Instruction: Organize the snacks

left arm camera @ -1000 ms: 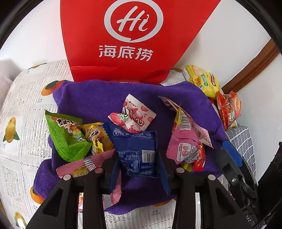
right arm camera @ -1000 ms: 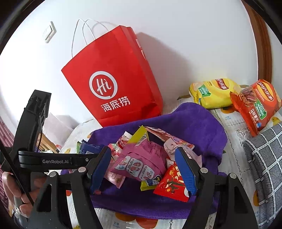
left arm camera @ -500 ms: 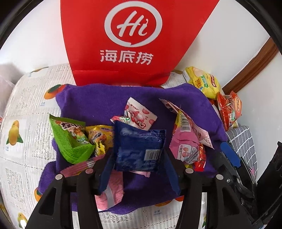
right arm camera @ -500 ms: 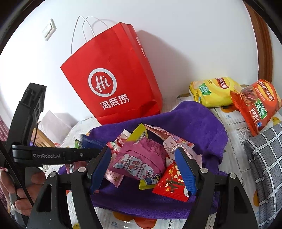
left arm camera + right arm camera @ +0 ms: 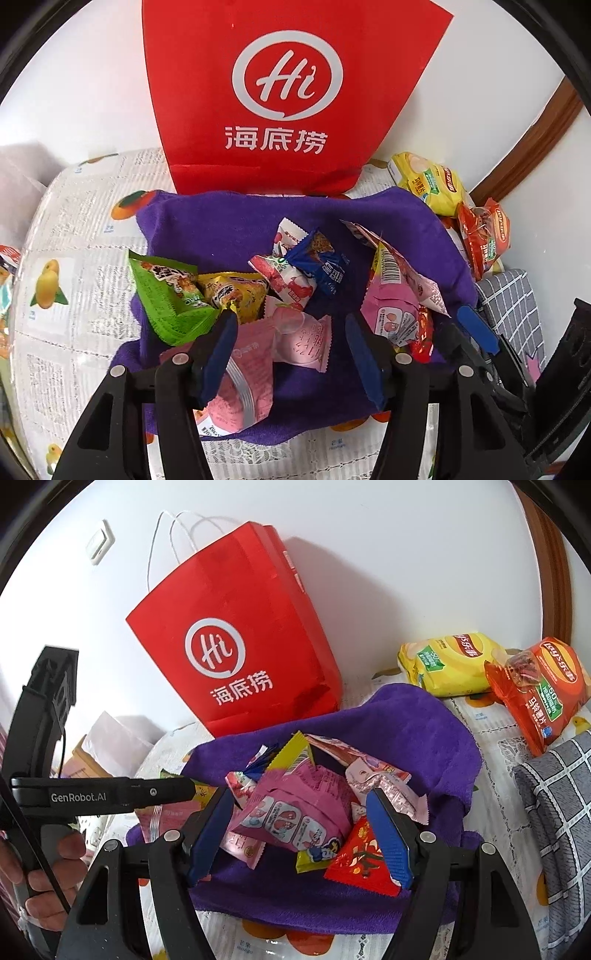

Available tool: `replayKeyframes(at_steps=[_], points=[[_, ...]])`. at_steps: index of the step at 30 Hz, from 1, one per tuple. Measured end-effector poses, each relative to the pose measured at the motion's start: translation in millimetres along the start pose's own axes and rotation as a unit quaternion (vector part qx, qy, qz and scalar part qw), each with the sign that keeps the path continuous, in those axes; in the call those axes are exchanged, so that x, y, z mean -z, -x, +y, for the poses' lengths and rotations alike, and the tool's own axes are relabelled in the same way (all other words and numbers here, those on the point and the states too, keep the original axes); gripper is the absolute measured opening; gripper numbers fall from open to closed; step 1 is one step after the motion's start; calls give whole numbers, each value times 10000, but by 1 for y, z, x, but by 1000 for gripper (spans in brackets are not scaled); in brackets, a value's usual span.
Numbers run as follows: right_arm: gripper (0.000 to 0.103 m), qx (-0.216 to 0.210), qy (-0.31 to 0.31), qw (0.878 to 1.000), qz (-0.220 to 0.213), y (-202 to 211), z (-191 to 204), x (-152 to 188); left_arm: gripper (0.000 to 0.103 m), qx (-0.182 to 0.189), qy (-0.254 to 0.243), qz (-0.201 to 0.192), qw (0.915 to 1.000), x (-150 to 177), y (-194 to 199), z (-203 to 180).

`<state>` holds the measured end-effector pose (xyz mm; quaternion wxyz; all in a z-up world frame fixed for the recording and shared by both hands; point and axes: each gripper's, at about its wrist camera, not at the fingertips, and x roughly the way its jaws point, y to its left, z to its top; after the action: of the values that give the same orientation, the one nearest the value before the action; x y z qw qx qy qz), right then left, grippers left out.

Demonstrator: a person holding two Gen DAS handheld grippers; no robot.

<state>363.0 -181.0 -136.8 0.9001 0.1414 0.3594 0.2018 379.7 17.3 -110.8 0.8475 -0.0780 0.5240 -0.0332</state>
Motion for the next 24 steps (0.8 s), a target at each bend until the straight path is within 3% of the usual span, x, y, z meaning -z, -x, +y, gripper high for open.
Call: replayKeyframes(at_steps=[3,8,12,17,24], points=[[74,-15,41,10000,31,3,5,4,59,-14,-57,-47,10000,2,6,-3],[74,543,203,9983,71,16,14,12,61,-10,-42,-131,9999,12,18,-1],[74,575,91,9982,152,39,19,20,61,-6,-54,-196,9998,29,30,3],[74,1339,-83,9908,163,81,30,35,63,-51,6,-276,9996,63,55,9],[96,1546,190,9875,-224,163,73,65,80,-33,-198,-657,9976,114,103,4]])
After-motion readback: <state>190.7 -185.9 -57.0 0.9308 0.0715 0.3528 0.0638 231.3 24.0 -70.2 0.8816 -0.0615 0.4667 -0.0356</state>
